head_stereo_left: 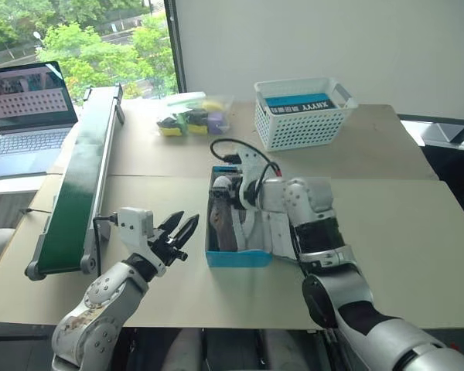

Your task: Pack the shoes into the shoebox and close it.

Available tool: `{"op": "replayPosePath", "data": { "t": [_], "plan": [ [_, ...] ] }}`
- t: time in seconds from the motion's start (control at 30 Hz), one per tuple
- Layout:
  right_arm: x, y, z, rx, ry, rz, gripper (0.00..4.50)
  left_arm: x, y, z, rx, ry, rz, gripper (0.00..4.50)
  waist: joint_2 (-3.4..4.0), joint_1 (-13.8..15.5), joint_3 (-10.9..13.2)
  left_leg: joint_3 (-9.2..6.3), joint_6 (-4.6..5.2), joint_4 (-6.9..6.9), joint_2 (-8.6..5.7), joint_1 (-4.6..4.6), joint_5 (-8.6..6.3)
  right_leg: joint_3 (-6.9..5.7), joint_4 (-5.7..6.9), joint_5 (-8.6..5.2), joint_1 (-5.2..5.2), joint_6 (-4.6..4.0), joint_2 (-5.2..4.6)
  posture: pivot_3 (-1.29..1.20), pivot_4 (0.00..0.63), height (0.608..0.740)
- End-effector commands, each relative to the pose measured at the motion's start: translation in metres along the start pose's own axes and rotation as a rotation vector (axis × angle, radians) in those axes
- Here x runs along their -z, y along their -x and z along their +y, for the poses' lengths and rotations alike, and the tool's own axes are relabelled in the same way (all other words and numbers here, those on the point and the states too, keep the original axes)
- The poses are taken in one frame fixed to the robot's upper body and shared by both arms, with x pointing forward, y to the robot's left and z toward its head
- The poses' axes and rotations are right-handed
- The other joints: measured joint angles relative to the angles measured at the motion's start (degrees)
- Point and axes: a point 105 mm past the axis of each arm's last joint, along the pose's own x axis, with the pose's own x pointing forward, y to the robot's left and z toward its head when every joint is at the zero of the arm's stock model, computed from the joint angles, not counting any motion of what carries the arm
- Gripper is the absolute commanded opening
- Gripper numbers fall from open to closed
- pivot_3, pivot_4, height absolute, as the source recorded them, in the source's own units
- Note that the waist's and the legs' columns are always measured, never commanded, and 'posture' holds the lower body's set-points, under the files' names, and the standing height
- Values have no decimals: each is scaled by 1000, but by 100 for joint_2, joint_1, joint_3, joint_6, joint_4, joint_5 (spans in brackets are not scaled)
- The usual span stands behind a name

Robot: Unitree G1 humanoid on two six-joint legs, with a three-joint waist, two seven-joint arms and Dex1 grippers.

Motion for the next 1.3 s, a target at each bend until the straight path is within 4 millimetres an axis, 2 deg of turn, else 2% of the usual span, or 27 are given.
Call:
{"op": "replayPosePath", "data": {
  "t": [0.03,0.13,0.23,0.33,0.4,0.6,0.77,0.93,1.2,1.3],
  "plan": [
    [-25,15,8,-45,29,-77,3548,-8,-1,-4,21,-15,-32,2131,0,-5,0,0,0,-1,1,1,0,0,0,0,0,0,1,0,150,738],
    [-45,28,4,-48,47,-136,3548,-7,-4,-4,29,-13,-28,2131,4,-6,3,0,0,-1,1,2,0,0,2,0,0,-1,1,0,150,738],
    [-54,33,0,-34,80,-188,3548,-8,-6,-3,34,-11,-27,2131,4,-7,4,1,0,0,0,2,0,0,1,0,0,0,1,0,150,738],
    [-55,35,3,-62,91,-217,2877,-9,-8,-2,37,-10,-25,2131,4,-31,4,2,0,-4,1,1,0,1,-1,0,-1,0,2,0,150,738],
    [-53,36,5,-62,124,-223,2139,-9,-8,-1,39,-11,-25,2131,5,-28,4,2,0,-4,1,1,0,2,1,0,-3,0,2,0,150,738],
    [-43,41,35,-181,324,-238,53,-9,-7,-2,36,-14,-24,2131,5,-27,4,2,0,-3,1,0,0,1,1,0,-3,0,1,0,150,738],
    [-21,36,40,-200,410,-150,21,-9,-4,-3,31,-13,-25,2131,5,-12,4,1,0,-2,1,2,0,1,2,0,-2,0,0,0,150,738],
    [2,18,25,-149,419,-63,21,-8,-1,-5,23,-12,-23,2131,5,-12,4,0,0,-2,1,3,0,1,2,0,-3,0,1,0,150,738],
    [35,-26,1,-64,480,39,21,-12,-2,-3,15,-10,-24,2131,4,-24,4,2,0,-3,1,14,0,3,3,0,4,0,2,0,150,738],
    [40,-37,1,-62,528,66,21,-12,-2,-3,15,-7,-24,2131,4,-25,4,3,0,-2,0,22,0,3,3,0,14,0,1,0,150,738]
  ]
}}
